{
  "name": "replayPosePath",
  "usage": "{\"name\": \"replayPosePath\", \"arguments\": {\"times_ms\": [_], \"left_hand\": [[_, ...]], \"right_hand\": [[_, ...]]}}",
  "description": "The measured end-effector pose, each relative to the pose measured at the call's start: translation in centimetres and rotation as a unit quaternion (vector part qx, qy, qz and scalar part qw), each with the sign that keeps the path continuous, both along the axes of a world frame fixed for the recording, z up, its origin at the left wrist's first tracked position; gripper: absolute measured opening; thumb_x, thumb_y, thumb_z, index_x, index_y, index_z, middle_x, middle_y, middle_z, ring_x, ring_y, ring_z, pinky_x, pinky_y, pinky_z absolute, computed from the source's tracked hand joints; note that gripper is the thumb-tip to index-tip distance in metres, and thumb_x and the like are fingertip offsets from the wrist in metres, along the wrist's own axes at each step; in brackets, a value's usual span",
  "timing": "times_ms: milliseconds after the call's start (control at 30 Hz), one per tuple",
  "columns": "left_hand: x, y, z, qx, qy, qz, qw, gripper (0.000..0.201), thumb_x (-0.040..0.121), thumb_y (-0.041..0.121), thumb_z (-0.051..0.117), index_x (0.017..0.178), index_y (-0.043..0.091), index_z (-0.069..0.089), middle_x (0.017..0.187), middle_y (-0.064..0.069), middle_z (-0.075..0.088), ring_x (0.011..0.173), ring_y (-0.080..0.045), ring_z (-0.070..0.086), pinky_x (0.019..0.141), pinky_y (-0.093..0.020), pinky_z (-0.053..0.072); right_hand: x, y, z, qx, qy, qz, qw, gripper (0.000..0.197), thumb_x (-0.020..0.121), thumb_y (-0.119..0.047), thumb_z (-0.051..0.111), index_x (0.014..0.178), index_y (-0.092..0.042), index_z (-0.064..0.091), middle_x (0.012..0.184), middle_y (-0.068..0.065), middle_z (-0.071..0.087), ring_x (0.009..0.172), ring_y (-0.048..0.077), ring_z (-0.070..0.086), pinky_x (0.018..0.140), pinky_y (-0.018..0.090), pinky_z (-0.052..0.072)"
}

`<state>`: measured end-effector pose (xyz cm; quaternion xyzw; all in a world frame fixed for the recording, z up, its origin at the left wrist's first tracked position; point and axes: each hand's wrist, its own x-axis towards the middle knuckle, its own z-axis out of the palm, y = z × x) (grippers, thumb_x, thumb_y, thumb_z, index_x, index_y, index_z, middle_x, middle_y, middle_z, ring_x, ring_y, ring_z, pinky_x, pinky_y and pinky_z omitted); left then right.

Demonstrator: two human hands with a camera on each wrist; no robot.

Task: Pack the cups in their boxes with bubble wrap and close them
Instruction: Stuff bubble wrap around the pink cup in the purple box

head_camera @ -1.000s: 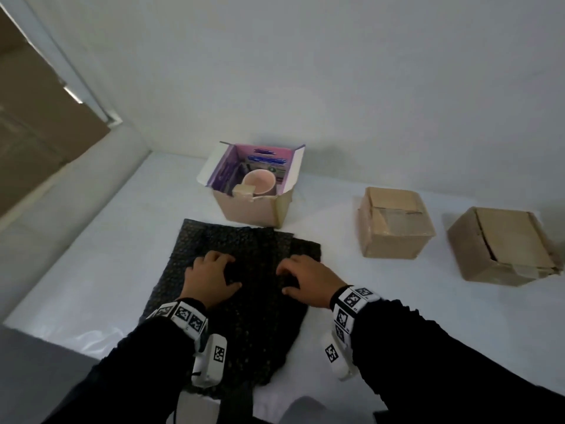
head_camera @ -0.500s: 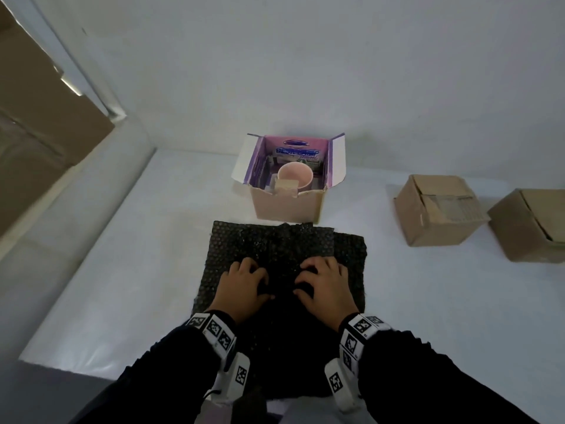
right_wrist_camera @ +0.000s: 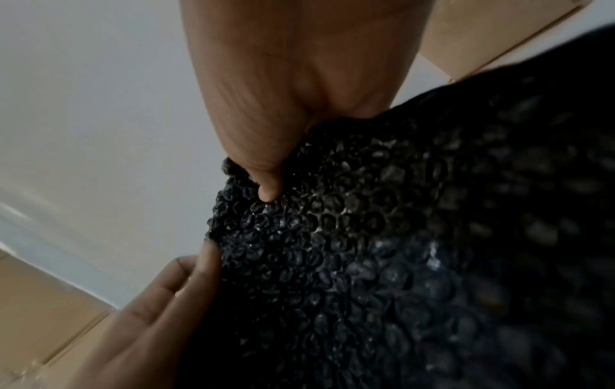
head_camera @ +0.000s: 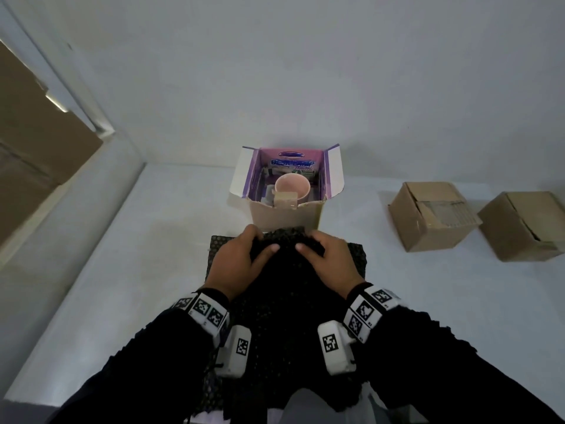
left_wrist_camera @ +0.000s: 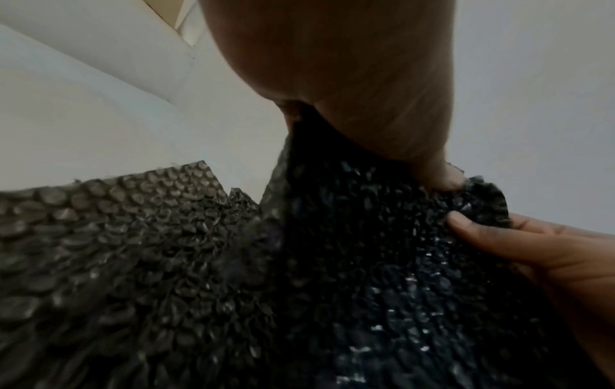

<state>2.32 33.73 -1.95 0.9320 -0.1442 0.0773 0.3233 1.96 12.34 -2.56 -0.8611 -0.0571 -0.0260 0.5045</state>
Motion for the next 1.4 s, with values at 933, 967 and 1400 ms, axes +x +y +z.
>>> {"name": "replayPosePath", "arguments": {"times_ms": [933, 967, 1400], "left_hand": [[4.8, 0.4, 7.0, -0.192, 0.178, -0.091, 0.961, 0.025, 0.081, 0.044, 0.071, 0.1, 0.028, 0.071, 0.092, 0.008, 0.074, 0.088, -0.003, 0.068, 0.078, -0.017, 0.052], [5.2, 0.3, 7.2, -0.185, 0.2, -0.096, 0.957, 0.023, 0.084, 0.045, 0.067, 0.099, 0.029, 0.072, 0.092, 0.009, 0.074, 0.089, -0.003, 0.069, 0.079, -0.019, 0.052], [13.5, -0.6, 10.5, -0.544, 0.217, -0.002, 0.81, 0.025, 0.086, 0.009, 0.041, 0.086, 0.002, 0.065, 0.11, -0.01, 0.065, 0.102, -0.025, 0.062, 0.078, -0.027, 0.056]], "right_hand": [[4.3, -3.5, 6.3, -0.006, 0.069, 0.052, 0.996, 0.016, 0.092, -0.012, 0.061, 0.105, -0.021, 0.058, 0.099, -0.002, 0.065, 0.094, 0.017, 0.061, 0.084, 0.033, 0.046], [4.6, -3.6, 6.7, 0.007, 0.072, 0.052, 0.996, 0.018, 0.093, -0.011, 0.057, 0.104, -0.024, 0.054, 0.096, -0.003, 0.064, 0.09, 0.017, 0.06, 0.081, 0.033, 0.045], [11.9, -0.4, 10.7, 0.273, 0.062, -0.042, 0.959, 0.027, 0.092, 0.005, 0.047, 0.104, -0.002, 0.07, 0.101, 0.011, 0.069, 0.094, 0.019, 0.065, 0.076, 0.019, 0.053]]}}
